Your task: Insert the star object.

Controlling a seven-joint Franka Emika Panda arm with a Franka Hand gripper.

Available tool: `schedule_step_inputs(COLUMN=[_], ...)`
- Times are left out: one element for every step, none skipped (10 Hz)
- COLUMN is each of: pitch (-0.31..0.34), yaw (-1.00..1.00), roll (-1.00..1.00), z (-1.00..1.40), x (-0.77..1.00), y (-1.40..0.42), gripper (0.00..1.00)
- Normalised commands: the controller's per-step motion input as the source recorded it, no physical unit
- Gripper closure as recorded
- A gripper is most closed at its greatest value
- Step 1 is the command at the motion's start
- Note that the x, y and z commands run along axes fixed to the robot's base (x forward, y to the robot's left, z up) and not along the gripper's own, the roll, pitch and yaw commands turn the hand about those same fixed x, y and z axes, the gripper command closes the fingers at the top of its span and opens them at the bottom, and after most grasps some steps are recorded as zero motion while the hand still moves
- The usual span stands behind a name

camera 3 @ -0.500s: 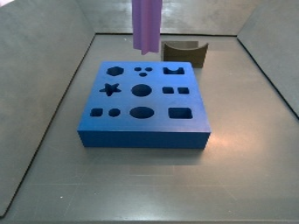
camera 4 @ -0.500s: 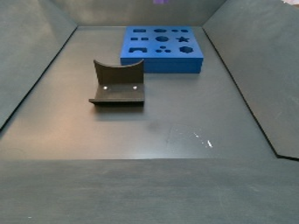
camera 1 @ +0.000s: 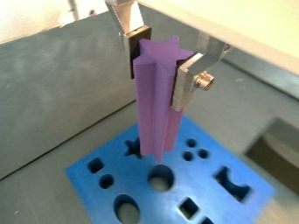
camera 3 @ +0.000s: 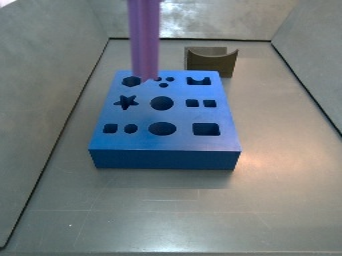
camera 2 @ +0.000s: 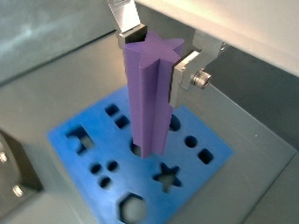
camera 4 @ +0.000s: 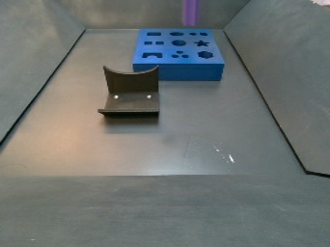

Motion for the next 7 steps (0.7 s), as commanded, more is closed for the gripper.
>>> schedule_step_inputs(pitch=[0.0,-0.13,0.0,0.0,-0.02,-0.004,0.0], yaw=[0.59,0.39,0.0,0.0,-0.07,-0.11,-0.1], roll=[-0.32,-0.26,-0.01,0.03,0.0,0.0,0.03], z=[-0.2,-0.32,-0.03,-0.15,-0.51,-0.52,-0.44], x=[-0.26,-0.45,-0.11,-0.07,-0.14,-0.13,-0.06], y=[0.0,0.0,0.01,0.0,0.0,0.0,0.0], gripper=[1.0,1.0,1.0,1.0,1.0,1.0,1.0])
